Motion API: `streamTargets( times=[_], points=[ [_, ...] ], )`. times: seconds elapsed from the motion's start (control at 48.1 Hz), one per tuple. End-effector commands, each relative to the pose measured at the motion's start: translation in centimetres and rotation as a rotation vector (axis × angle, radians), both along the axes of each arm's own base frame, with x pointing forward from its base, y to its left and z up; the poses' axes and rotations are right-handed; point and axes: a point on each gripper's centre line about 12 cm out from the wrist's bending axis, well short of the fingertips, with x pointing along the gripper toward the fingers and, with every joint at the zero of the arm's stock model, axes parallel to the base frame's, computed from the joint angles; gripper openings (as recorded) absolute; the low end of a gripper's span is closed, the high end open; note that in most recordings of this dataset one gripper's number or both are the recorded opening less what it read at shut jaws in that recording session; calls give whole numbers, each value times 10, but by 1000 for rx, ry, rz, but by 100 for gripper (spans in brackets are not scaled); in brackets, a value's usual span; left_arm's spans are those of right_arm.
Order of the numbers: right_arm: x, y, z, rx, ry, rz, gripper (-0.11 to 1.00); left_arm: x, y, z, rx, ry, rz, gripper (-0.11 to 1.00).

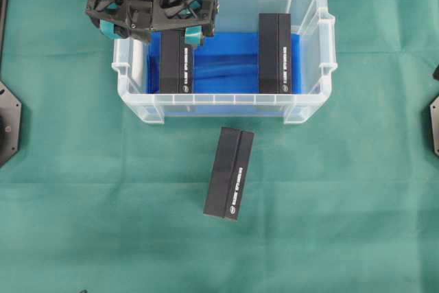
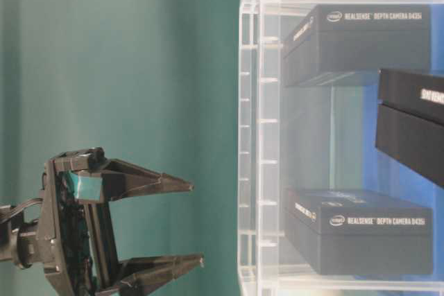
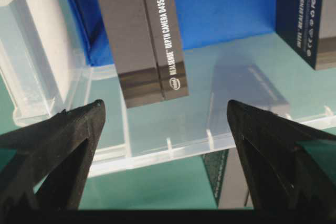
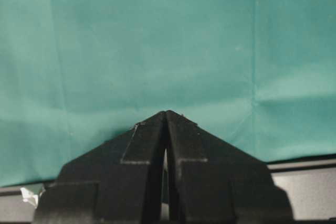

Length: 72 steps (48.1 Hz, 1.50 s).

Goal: Take the box out of the case with the left arm.

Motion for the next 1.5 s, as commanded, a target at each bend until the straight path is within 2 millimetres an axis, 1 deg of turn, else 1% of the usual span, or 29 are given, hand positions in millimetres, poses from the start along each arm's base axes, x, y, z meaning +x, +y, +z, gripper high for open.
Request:
streamTargets(
  times=[0.0, 0.291, 0.416, 0.645, 0.791, 1.02, 1.207, 1.332, 1.477],
  points=[
    [1, 0, 3, 0, -9, 0, 0, -1, 1, 5, 10, -28, 2, 94],
    [1, 0, 4, 0, -12, 0, 0, -2, 2, -5, 7, -12, 8, 94],
    [1, 0, 3, 0, -11, 0, 0, 3, 4, -15, 15, -1, 1, 94],
    [1, 0, 3, 1, -11, -1, 0, 13, 7, -42, 7, 35, 2, 94],
    [1, 0, 3, 1, -11, -1, 0, 12, 7, -58, 0, 62, 4, 94],
    [1, 0, 3, 2, -9, -1, 0, 11, 8, -75, -2, 64, 12, 94],
    [1, 0, 3, 1, -11, -1, 0, 9, 10, -94, -7, 77, 21, 94],
    [1, 0, 3, 1, -11, -1, 0, 8, 11, -107, -8, 71, 37, 94],
    [1, 0, 3, 2, -14, -1, 0, 9, 13, -117, -5, 51, 47, 94]
  ],
)
